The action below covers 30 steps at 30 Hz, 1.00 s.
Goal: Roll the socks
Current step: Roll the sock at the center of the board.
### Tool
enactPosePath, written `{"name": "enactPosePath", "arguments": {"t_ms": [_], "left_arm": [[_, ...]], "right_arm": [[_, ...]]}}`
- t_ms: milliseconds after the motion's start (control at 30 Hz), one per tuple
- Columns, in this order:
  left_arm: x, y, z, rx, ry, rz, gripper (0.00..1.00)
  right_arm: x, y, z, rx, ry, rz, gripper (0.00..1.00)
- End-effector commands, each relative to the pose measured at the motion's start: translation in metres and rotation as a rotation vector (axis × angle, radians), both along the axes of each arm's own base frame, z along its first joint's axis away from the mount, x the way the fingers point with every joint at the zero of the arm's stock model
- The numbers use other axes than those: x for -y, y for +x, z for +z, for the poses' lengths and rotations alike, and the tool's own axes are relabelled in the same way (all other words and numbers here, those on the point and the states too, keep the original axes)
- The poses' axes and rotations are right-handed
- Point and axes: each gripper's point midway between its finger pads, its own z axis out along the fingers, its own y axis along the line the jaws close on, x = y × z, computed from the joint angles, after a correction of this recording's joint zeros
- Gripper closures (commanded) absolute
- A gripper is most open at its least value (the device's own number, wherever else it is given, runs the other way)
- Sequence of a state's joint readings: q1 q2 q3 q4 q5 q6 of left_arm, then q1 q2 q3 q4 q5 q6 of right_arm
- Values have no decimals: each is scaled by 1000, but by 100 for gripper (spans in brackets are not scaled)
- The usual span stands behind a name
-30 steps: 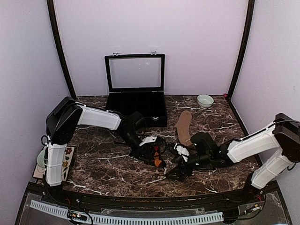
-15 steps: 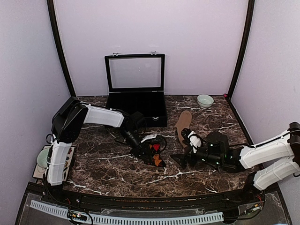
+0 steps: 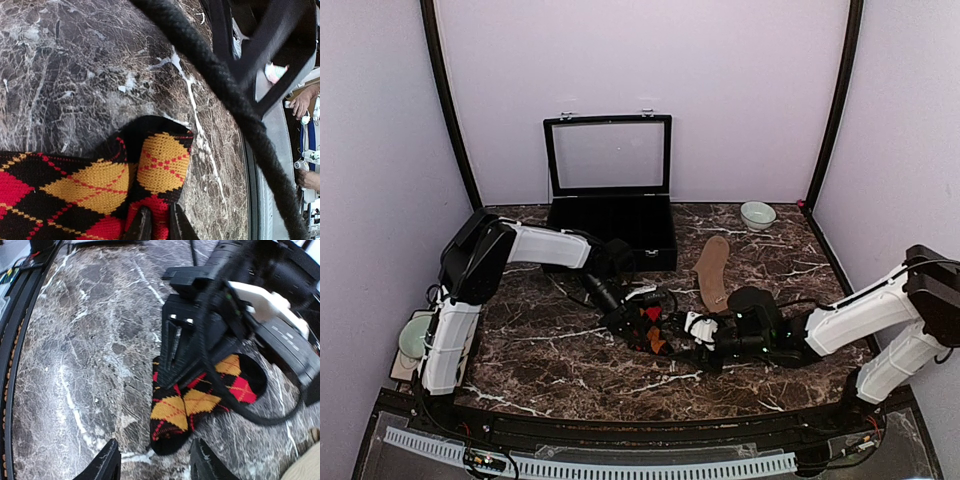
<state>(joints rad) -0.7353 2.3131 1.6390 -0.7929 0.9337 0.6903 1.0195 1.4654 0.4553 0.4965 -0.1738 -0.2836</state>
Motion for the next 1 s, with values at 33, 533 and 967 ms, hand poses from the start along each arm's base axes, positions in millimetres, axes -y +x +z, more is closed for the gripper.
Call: {"name": "enactPosePath", "arguments": {"t_ms": [33,533,967], "left_arm": [[-50,-14,-86,-4,352,-12,83],[-50,-17,-83,-18,343,-29,78],[-61,-16,-66,31,332,-53,59]], "right_arm": [[-28,-4,0,65,-23,134,54],[-42,17,-55,38,-154,168,66],[-19,16,-106,-168,-271,118,77]]}}
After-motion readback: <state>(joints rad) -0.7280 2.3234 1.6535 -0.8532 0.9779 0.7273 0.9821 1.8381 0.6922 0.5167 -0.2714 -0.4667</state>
